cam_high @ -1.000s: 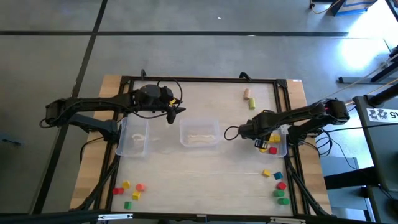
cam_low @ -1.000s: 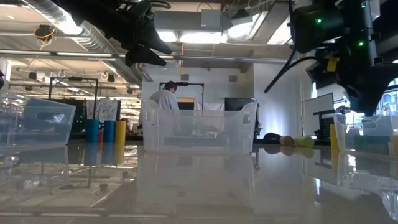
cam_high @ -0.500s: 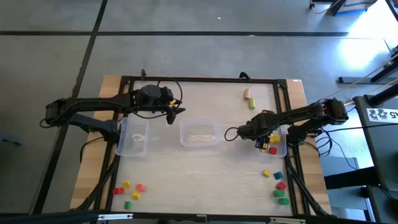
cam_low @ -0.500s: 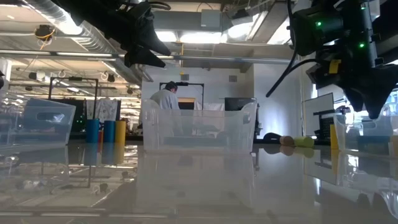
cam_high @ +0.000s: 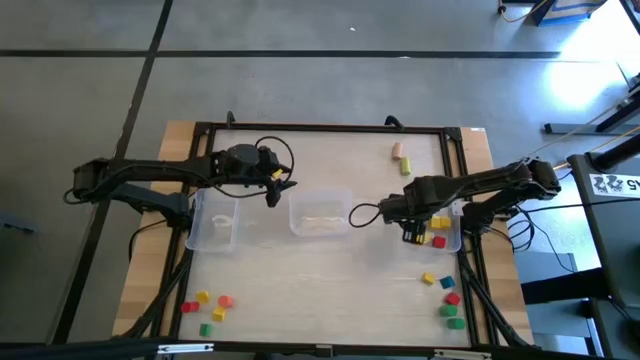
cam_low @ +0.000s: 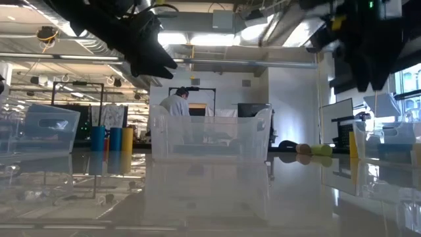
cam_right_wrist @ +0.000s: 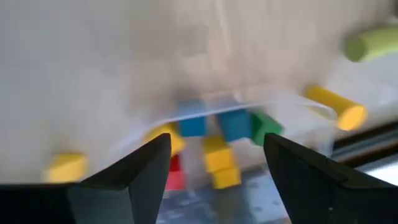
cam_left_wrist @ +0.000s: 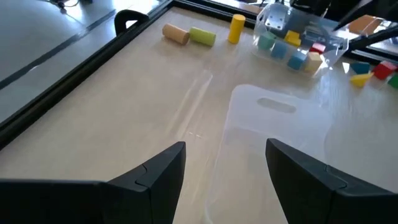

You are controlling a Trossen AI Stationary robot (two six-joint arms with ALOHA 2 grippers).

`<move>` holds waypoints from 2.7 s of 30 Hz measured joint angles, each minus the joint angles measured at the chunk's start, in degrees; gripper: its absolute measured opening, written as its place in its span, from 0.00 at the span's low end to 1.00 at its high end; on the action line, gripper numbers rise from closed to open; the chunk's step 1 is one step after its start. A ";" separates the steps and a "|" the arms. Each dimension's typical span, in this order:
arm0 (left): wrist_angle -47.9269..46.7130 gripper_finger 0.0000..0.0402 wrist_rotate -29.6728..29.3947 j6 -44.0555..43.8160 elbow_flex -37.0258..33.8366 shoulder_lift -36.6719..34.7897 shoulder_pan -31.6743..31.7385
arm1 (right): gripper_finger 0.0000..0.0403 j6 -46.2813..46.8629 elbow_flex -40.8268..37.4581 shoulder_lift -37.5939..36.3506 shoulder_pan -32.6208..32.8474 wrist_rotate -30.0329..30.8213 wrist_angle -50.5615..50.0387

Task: Sort blocks by size
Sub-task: Put the red cube block into the right transparent bin

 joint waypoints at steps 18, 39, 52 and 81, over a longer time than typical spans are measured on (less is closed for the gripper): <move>0.56 0.55 0.22 2.31 -1.50 0.00 -6.19 | 0.64 32.07 -3.52 -0.02 19.89 -18.23 11.43; -0.09 0.55 0.21 -1.33 -1.43 0.00 -15.74 | 0.27 56.86 -17.22 -0.02 35.92 -32.00 30.72; -0.17 0.55 0.00 -0.85 -1.41 0.00 -16.04 | 0.06 62.10 -22.52 -0.02 40.41 -31.87 33.85; -0.16 0.55 -0.26 0.79 -1.41 -0.02 -16.03 | 0.06 64.20 -25.40 -0.26 41.82 -25.01 41.17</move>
